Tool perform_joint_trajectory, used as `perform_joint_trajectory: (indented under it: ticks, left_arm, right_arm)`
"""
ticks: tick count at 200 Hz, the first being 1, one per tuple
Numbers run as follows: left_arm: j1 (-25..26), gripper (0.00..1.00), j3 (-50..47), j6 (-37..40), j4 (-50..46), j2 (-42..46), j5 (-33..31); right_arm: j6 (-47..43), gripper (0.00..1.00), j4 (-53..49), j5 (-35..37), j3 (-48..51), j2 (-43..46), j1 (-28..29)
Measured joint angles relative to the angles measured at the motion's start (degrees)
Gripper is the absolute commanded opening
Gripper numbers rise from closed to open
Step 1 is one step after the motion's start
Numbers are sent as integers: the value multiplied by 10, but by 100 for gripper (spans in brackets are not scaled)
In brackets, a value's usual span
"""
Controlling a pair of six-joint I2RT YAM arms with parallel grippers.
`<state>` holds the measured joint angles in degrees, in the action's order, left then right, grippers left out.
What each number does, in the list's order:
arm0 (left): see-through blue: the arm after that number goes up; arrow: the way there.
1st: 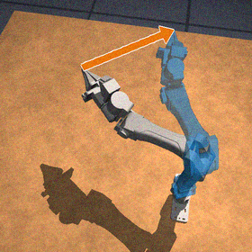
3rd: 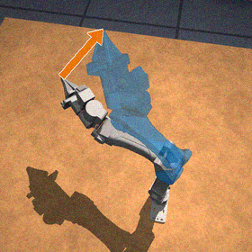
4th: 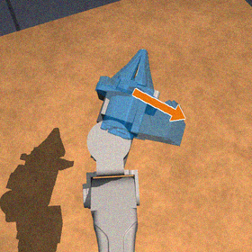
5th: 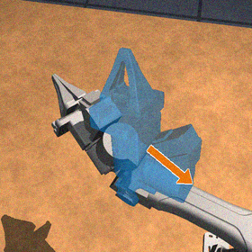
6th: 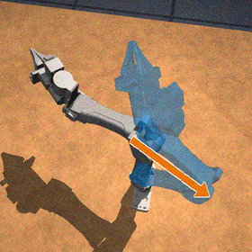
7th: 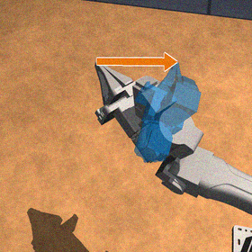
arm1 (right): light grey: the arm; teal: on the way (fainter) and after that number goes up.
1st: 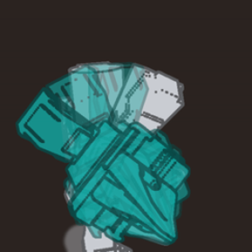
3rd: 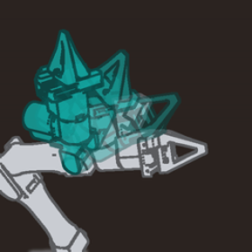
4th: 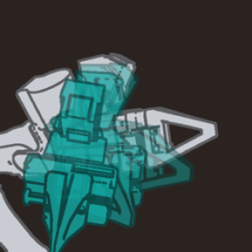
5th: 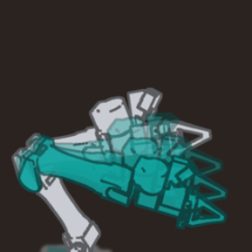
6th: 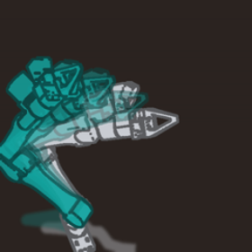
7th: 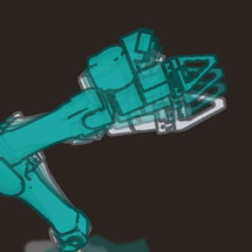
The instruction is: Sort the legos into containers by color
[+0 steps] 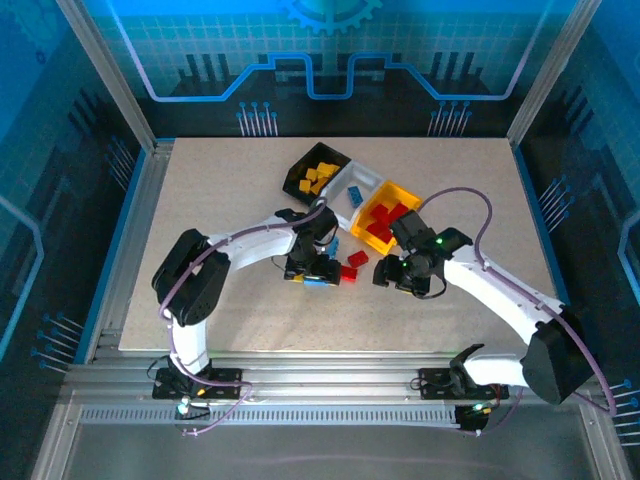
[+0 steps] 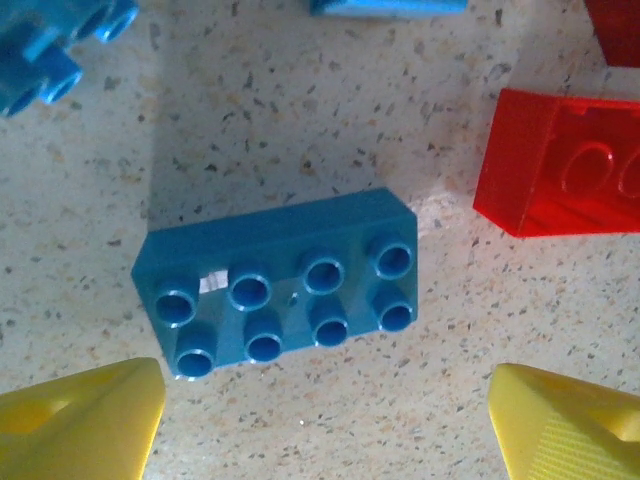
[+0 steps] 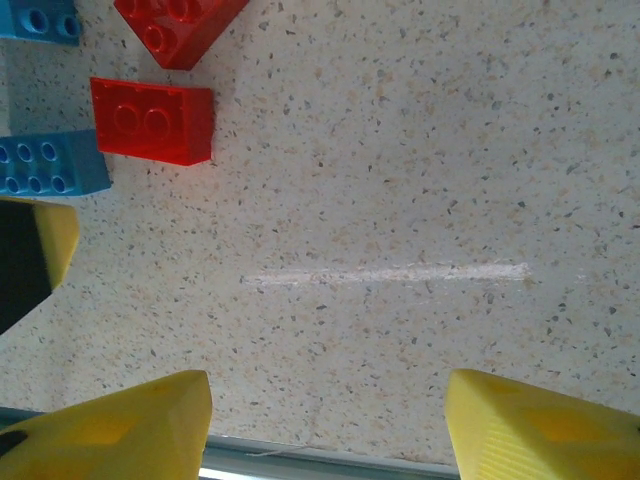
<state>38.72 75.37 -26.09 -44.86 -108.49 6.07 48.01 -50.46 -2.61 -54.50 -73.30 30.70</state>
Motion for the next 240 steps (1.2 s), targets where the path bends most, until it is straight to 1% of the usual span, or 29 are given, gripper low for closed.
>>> perform_joint_trajectory:
  ticks: [33, 53, 91, 110, 143, 170, 218, 240]
  left_arm:
    - [5, 82, 4, 8, -3, -21, -5]
    - [6, 78, 5, 10, -3, -31, -8]
    - [6, 73, 9, 13, -7, -38, -14]
    - [6, 73, 10, 19, -10, -40, -17]
    - [6, 78, 16, 25, -14, -43, -18]
    - [8, 80, 27, 25, -24, -51, -18]
    - [8, 79, 70, 21, -55, -81, -28]
    - [8, 76, 83, 16, -69, -90, -29]
  right_arm:
    - [0, 65, 0, 0, -5, 0, -1]
    - [0, 65, 0, 0, -5, 0, -3]
    - [0, 65, -1, 0, -5, 1, -4]
    - [1, 65, -1, 0, -5, 5, -4]
    - [6, 65, 0, -8, -5, 6, -4]
    - [7, 65, -1, -9, -5, 6, -4]
    - [7, 65, -1, -11, -18, 0, -4]
    - [7, 65, -1, -13, -19, -2, -4]
